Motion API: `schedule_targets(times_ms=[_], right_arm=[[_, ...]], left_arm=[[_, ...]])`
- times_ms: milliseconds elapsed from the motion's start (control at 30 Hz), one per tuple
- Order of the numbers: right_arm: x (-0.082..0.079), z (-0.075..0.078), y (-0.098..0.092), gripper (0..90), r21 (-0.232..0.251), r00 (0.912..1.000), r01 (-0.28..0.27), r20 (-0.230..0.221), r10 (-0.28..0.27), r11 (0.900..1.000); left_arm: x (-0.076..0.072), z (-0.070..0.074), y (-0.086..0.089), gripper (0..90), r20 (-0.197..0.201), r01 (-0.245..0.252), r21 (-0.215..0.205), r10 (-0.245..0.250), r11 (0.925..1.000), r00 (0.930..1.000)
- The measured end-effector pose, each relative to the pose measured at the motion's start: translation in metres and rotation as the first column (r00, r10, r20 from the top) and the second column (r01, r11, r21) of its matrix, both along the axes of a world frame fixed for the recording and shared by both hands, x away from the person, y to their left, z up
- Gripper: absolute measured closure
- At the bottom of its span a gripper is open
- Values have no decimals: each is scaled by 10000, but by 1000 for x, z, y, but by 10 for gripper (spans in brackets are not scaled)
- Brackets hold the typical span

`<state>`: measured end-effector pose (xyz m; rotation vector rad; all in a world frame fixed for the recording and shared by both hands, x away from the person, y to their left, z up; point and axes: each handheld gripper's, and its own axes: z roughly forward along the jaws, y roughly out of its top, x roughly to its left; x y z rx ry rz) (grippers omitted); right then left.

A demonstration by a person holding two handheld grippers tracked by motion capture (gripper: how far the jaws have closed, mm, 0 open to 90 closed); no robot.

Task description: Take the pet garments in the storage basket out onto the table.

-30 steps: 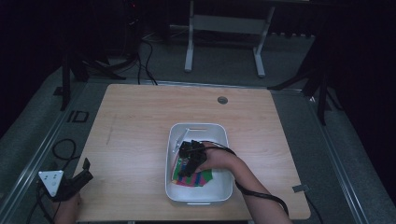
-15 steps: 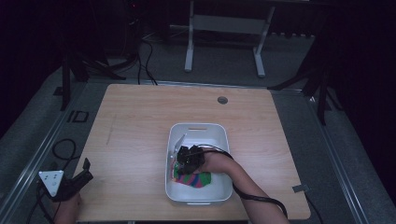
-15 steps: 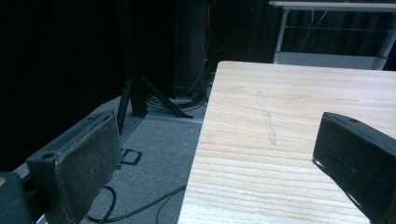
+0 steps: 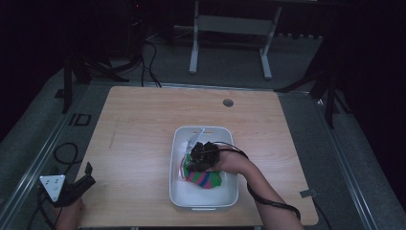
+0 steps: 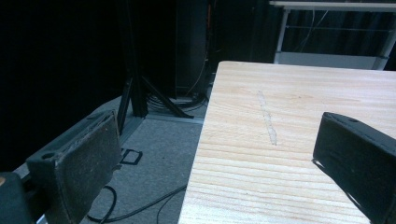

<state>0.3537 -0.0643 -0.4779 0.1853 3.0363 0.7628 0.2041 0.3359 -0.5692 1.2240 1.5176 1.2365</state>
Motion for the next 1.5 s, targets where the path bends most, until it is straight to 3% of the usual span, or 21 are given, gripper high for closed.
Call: schedule_targets(times_ms=[400, 433, 700, 967, 1200, 1433, 1500], right_arm=[[-6, 45, -16, 735, 996, 9987, -156, 495, 107, 9949], [-9, 56, -17, 735, 1184, 9976, -360, 632, 287, 9923], [-14, 92, -22, 735, 1694, 9931, -463, 1142, 271, 9845], [-11, 112, -33, 735, 2001, 9892, -331, 1467, 35, 9792], [-6, 132, -66, 734, 2213, 9825, 271, 1739, -668, 9748], [-2, 140, -94, 734, 2320, 9744, 786, 1876, -1239, 9695], [0, 141, -109, 734, 2292, 9684, 1124, 1929, -1583, 9669]], left_arm=[[0, 0, 0, 14, -13, -11, -13, 11, 10000, 10000], [0, 0, 0, 14, 0, -21, -27, 21, 10000, 10000], [0, 0, 0, 14, 2, -27, -19, 27, 10000, 10000], [0, 0, 0, 14, 8, -57, -49, 57, 10000, 10000], [0, 0, 0, 14, 2, -77, -39, 77, 10000, 10000], [0, 0, 0, 14, -5, -90, -39, 89, 10000, 10000], [0, 0, 0, 14, -15, -95, -36, 95, 9999, 10000]])
